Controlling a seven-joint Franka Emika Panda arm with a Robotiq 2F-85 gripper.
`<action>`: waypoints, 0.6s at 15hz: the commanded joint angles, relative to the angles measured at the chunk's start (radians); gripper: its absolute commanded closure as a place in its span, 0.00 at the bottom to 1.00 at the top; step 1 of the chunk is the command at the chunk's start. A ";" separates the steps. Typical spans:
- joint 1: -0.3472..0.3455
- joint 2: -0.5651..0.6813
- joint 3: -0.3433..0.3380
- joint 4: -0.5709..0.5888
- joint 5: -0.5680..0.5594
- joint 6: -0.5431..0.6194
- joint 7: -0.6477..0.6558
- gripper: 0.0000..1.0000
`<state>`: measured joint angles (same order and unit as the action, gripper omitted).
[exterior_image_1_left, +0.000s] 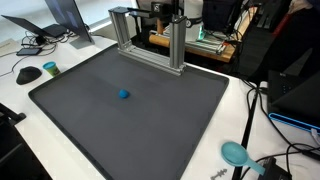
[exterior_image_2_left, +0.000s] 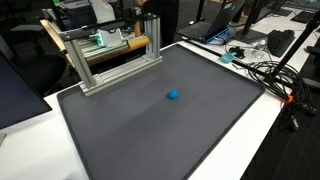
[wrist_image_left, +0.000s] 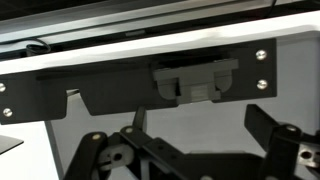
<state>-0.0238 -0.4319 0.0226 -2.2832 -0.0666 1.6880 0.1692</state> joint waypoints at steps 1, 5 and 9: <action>0.014 -0.144 0.001 -0.148 0.080 0.128 0.021 0.00; 0.001 -0.100 0.011 -0.112 0.048 0.112 0.011 0.00; 0.003 -0.099 0.015 -0.120 0.045 0.145 0.017 0.00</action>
<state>-0.0185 -0.5213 0.0297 -2.3915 -0.0209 1.8028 0.1825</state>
